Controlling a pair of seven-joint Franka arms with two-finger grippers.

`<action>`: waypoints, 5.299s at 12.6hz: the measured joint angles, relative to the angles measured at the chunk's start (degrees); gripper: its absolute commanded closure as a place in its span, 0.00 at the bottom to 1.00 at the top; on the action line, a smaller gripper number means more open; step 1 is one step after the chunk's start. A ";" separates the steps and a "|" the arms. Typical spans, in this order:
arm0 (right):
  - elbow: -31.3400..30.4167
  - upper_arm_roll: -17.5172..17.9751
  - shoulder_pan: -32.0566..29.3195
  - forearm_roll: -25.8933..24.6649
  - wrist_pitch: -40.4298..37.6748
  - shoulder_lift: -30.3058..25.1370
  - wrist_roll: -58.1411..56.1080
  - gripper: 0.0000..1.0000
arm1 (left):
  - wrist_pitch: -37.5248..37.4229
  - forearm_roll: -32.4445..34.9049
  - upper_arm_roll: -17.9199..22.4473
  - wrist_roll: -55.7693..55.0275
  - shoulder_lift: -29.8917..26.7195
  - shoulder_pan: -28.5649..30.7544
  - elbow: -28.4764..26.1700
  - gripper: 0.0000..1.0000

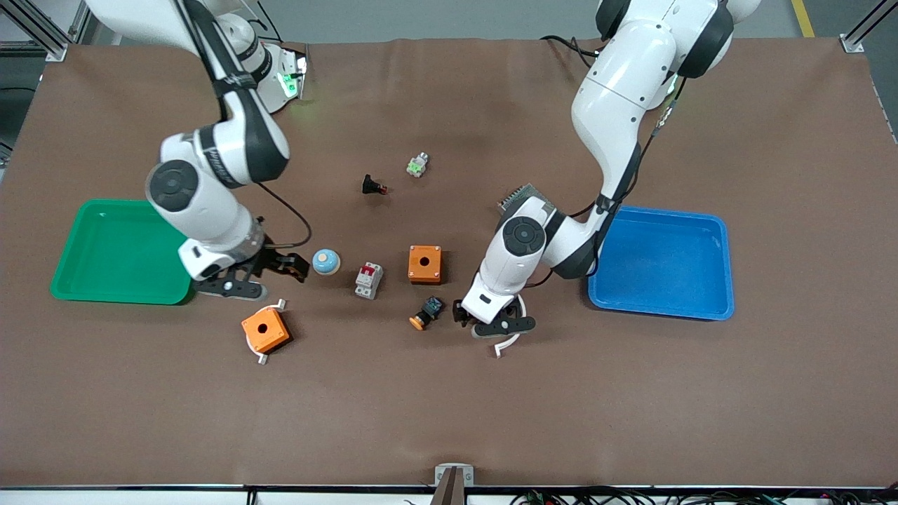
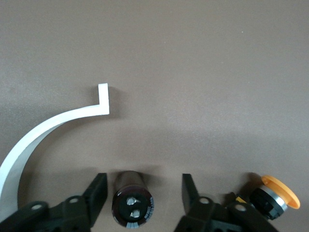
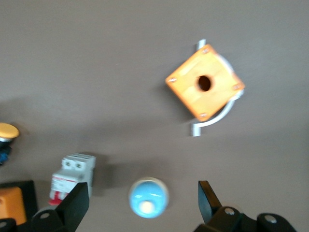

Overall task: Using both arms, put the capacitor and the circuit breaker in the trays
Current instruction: 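Grasp the black capacitor with the left gripper while the right gripper reaches the breaker, then carry the capacitor to the blue tray while the right gripper grasps the breaker, then release the capacitor into the blue tray while the right gripper carries the breaker, then lower the breaker into the green tray and open the right gripper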

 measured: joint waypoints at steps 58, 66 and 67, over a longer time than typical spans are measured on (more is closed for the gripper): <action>11.35 -23.03 -9.74 -5.89 -24.02 -5.52 -52.88 0.97 | -32.61 0.64 0.34 35.73 -38.80 36.40 -17.92 0.00; -8.69 -23.09 -18.31 -0.87 -4.36 -5.55 -66.29 0.96 | -39.11 1.29 -3.50 35.74 -46.26 35.05 -14.71 0.00; -12.34 -23.08 -18.36 -0.83 0.26 -5.60 -66.29 0.96 | -39.53 1.40 -4.31 35.74 -46.88 35.02 -14.64 0.00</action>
